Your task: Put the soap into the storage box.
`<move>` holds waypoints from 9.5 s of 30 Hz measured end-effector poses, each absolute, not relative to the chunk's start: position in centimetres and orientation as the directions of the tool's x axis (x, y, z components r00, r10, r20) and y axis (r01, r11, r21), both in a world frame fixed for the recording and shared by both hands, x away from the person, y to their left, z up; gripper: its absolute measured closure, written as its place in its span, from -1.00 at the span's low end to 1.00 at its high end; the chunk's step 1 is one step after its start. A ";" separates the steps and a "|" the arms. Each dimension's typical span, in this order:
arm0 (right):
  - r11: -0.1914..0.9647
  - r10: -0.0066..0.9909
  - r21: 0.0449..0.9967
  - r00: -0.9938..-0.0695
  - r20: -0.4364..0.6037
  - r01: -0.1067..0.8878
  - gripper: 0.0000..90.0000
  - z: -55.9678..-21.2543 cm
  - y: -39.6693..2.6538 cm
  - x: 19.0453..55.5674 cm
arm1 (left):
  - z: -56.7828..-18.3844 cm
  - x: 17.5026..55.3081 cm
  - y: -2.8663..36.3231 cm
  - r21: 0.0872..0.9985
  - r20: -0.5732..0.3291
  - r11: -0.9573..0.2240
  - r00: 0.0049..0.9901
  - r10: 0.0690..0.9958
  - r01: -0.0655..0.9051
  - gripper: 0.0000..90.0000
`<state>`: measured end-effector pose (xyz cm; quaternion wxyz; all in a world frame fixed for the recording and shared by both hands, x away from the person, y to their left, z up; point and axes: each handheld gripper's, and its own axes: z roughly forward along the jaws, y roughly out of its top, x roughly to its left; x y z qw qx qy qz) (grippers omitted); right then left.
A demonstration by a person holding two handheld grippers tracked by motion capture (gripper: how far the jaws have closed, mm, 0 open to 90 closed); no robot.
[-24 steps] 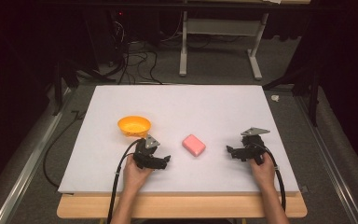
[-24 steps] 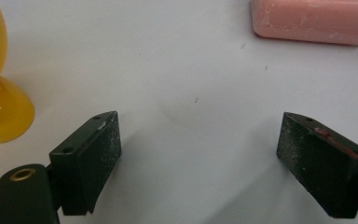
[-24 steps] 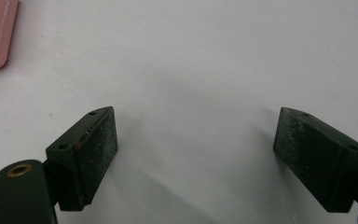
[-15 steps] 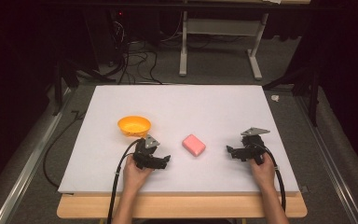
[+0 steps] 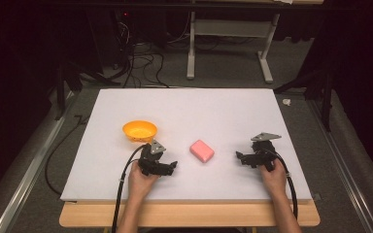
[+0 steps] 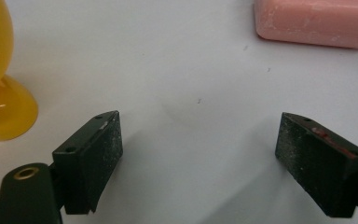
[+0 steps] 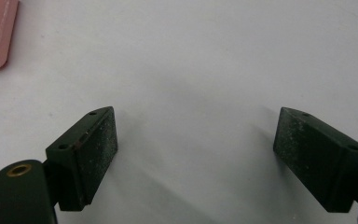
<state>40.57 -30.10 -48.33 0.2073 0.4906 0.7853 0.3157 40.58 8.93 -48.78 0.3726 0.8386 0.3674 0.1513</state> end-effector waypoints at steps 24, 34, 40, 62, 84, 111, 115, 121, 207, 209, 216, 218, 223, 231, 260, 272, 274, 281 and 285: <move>0.318 0.902 0.699 -0.432 -0.014 0.640 -0.69 -48.3 -30.1 40.6 | -48.8 40.6 8.9 0.735 -0.017 -0.454 0.683 0.731 0.504 -0.65; 0.318 0.902 0.699 -0.432 -0.014 0.640 -0.69 -48.3 -30.1 40.6 | -48.8 40.6 8.9 0.734 -0.015 -0.457 0.684 0.729 0.503 -0.65; 0.319 0.902 0.700 -0.432 -0.015 0.640 -0.69 -48.3 -30.1 40.6 | -48.8 40.6 8.9 0.734 -0.017 -0.455 0.683 0.731 0.504 -0.65; 0.320 0.901 0.700 -0.433 -0.017 0.639 -0.68 -48.3 -30.1 40.6 | -47.6 39.4 6.9 0.742 -0.009 -0.469 0.707 0.708 0.479 -0.67; 0.319 0.902 0.699 -0.432 -0.016 0.640 -0.68 -48.3 -30.1 40.6 | -45.0 38.7 4.7 0.809 -0.083 -0.395 0.750 0.656 0.436 -0.67; 0.320 0.901 0.699 -0.433 -0.017 0.639 -0.68 -48.3 -30.1 40.6 | -44.0 40.9 1.1 0.814 -0.102 -0.376 0.745 0.659 0.443 -0.86; 0.319 0.902 0.699 -0.432 -0.016 0.640 -0.68 -48.3 -30.1 40.6 | -44.2 41.3 0.6 0.811 -0.100 -0.378 0.743 0.661 0.446 -0.89; 0.319 0.902 0.699 -0.432 -0.016 0.640 -0.68 -48.3 -30.1 40.6 | -45.2 41.8 -0.1 0.792 -0.106 -0.391 0.736 0.668 0.469 -0.92; 0.320 0.901 0.700 -0.433 -0.017 0.639 -0.68 -48.3 -30.1 40.6 | -44.5 41.4 1.9 0.766 -0.047 -0.440 0.723 0.689 0.469 -0.69; 0.320 0.901 0.700 -0.433 -0.018 0.639 -0.68 -48.3 -30.1 40.6 | -44.3 41.3 2.3 0.769 -0.048 -0.436 0.722 0.691 0.468 -0.69; 0.320 0.901 0.699 -0.433 -0.017 0.639 -0.68 -48.3 -30.1 40.6 | -43.7 41.0 3.3 0.773 -0.049 -0.427 0.715 0.697 0.470 -0.69; 0.322 0.901 0.699 -0.434 -0.019 0.638 -0.68 -48.3 -30.1 40.6 | -43.5 40.8 3.8 0.775 -0.048 -0.422 0.710 0.702 0.470 -0.69; 0.320 0.902 0.698 -0.432 -0.017 0.640 -0.68 -48.3 -30.1 40.6 | -42.8 40.5 5.2 0.784 -0.041 -0.408 0.695 0.718 0.468 -0.69; 0.320 0.902 0.698 -0.432 -0.017 0.641 -0.68 -48.3 -30.1 40.6 | -41.8 40.5 7.8 0.800 -0.078 -0.340 0.648 0.757 0.494 -0.69; 0.319 0.902 0.699 -0.432 -0.017 0.640 -0.68 -48.3 -30.1 40.6 | -40.0 40.7 13.5 0.824 -0.093 -0.243 0.545 0.833 0.512 -0.69; 0.319 0.902 0.700 -0.432 -0.017 0.639 -0.68 -48.3 -30.1 40.6 | -39.8 41.7 15.0 0.812 -0.073 -0.232 0.488 0.870 0.535 -0.69; 0.320 0.902 0.698 -0.432 -0.016 0.640 -0.68 -48.3 -30.1 40.6 | -39.7 41.8 15.0 0.811 -0.065 -0.234 0.480 0.875 0.536 -0.69; 0.320 0.902 0.698 -0.432 -0.017 0.641 -0.68 -48.3 -30.1 40.6 | -39.6 42.9 15.6 0.801 -0.047 -0.228 0.439 0.897 0.553 -0.69; 0.319 0.902 0.699 -0.432 -0.017 0.640 -0.68 -48.3 -30.1 40.6 | -39.7 43.6 15.9 0.798 -0.055 -0.210 0.415 0.908 0.566 -0.69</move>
